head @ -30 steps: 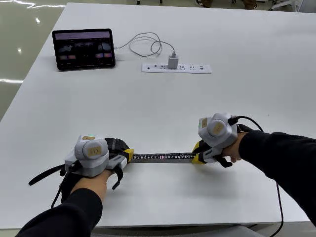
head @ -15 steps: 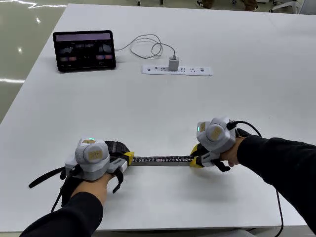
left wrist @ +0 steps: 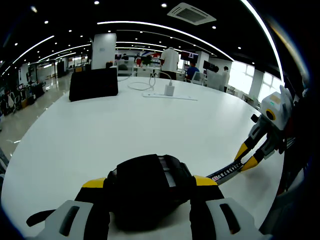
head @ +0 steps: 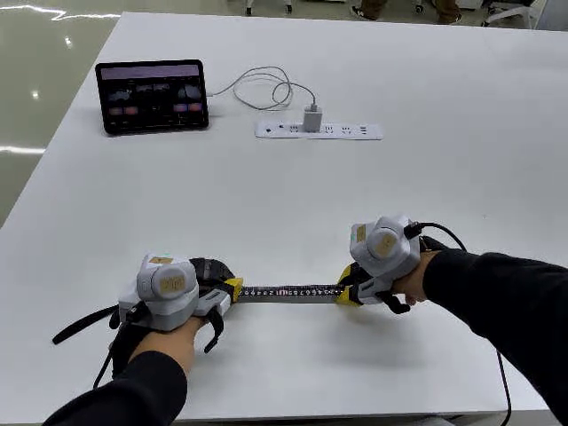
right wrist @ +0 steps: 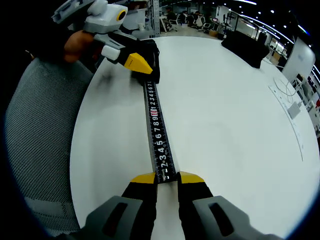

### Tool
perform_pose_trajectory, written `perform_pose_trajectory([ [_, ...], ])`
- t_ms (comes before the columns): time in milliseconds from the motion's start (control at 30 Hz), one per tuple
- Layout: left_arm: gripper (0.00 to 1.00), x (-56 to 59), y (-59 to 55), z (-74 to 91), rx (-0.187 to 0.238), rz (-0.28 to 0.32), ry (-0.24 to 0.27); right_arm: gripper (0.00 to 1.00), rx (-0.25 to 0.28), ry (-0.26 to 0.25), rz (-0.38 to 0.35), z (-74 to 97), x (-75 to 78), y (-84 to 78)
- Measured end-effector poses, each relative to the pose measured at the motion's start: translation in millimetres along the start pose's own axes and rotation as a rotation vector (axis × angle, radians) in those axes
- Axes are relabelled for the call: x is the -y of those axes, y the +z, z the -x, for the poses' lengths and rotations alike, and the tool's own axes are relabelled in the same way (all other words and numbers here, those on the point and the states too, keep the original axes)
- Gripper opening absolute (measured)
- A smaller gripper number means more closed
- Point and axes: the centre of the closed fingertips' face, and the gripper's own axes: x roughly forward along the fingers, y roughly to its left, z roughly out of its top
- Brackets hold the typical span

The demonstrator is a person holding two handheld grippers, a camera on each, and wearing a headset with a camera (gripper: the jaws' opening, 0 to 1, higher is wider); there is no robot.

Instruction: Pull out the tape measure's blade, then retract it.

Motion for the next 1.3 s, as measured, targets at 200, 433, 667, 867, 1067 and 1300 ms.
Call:
perform_pose_trajectory([
  [200,0.61,0.0,-0.5,0.1,-0.002,0.000,0.000,0.11,0.009,0.003,-0.004,-2.7,-1.7,4.9],
  [433,0.61,0.3,-0.2,0.3,-0.001,0.001,0.001,0.11,0.017,0.006,0.004,-4.6,-2.6,9.3],
  [667,0.61,0.9,-0.3,0.7,-0.002,0.001,0.000,0.11,0.023,0.004,0.000,-6.2,-3.4,12.4],
  [867,0.61,0.8,-0.4,1.0,-0.002,0.002,0.000,0.11,0.025,0.004,0.002,-7.6,-4.3,15.8],
  [1067,0.61,1.0,-0.3,1.3,-0.002,0.002,0.000,0.11,0.026,0.009,0.008,-9.3,-4.6,18.1],
  [1300,0.61,0.8,-0.2,0.9,-0.001,0.003,-0.001,0.11,0.028,0.022,0.028,-10.4,-5.7,21.2],
])
